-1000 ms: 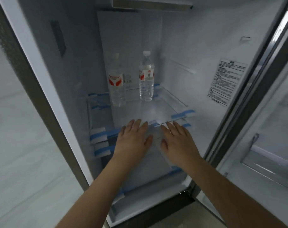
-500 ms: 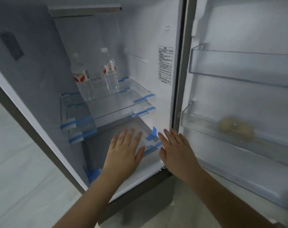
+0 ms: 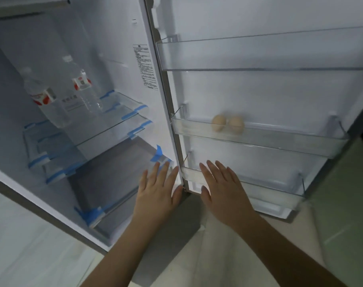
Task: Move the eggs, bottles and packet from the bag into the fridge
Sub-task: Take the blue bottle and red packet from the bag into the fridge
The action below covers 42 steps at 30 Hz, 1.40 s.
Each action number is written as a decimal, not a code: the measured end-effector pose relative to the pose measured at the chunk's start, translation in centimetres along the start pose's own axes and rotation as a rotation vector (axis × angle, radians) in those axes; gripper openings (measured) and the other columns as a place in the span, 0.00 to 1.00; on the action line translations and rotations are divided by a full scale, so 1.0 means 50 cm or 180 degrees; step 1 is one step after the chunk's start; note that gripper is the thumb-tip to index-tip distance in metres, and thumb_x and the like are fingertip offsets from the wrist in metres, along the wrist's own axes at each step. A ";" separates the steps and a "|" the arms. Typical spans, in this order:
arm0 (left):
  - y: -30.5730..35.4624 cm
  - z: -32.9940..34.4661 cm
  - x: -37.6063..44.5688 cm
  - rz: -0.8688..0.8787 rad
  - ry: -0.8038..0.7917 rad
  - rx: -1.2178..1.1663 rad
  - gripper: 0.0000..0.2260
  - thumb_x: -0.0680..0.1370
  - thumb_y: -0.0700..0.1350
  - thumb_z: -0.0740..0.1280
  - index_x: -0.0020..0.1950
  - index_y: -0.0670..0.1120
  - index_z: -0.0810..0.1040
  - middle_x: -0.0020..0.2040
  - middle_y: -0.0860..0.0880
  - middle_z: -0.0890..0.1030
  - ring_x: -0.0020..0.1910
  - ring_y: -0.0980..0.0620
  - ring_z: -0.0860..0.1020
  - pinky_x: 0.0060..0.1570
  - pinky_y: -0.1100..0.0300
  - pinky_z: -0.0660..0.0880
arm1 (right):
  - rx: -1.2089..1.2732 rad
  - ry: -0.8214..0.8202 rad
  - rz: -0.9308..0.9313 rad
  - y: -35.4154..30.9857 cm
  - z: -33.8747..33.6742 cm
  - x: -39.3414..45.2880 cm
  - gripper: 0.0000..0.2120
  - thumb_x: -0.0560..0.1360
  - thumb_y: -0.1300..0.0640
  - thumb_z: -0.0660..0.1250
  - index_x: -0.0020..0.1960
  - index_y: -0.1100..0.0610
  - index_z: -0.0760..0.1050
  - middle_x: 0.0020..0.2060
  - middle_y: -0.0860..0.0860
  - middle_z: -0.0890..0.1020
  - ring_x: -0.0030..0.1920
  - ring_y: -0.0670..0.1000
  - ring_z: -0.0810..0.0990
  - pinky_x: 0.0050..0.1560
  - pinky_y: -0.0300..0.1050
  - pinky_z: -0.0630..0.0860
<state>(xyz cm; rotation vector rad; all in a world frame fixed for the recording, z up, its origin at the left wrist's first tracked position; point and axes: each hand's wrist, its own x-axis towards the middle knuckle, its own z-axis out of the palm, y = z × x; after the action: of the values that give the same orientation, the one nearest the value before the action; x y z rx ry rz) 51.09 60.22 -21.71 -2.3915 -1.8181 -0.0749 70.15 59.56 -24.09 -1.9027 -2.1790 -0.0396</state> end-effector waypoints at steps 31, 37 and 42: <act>0.135 0.044 -0.150 0.2606 -0.0026 -0.1456 0.28 0.81 0.58 0.42 0.79 0.49 0.60 0.78 0.47 0.63 0.78 0.42 0.57 0.75 0.43 0.54 | -0.0410 0.0026 0.2829 -0.158 -0.081 -0.487 0.32 0.78 0.39 0.37 0.78 0.49 0.52 0.78 0.48 0.56 0.77 0.51 0.51 0.75 0.49 0.43; 0.247 0.015 -0.261 0.3402 -0.0153 -0.1378 0.28 0.81 0.59 0.39 0.79 0.54 0.55 0.79 0.48 0.59 0.78 0.43 0.54 0.75 0.44 0.51 | -0.0522 0.0084 0.3529 -0.185 -0.120 -0.650 0.34 0.76 0.38 0.32 0.79 0.48 0.45 0.79 0.48 0.50 0.78 0.51 0.45 0.75 0.49 0.38; 0.349 -0.019 -0.409 0.4081 -0.0167 -0.1310 0.28 0.81 0.60 0.39 0.79 0.53 0.53 0.80 0.48 0.58 0.79 0.44 0.52 0.76 0.44 0.49 | -0.0729 0.0300 0.4173 -0.231 -0.140 -0.833 0.30 0.80 0.41 0.40 0.78 0.51 0.55 0.77 0.50 0.60 0.77 0.54 0.55 0.75 0.52 0.48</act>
<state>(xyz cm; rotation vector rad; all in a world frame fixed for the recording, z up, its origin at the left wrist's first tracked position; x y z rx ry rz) 62.40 35.98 -24.62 -3.3282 0.0089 -0.2505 64.89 16.07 -24.13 -2.9494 -0.5527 -0.1300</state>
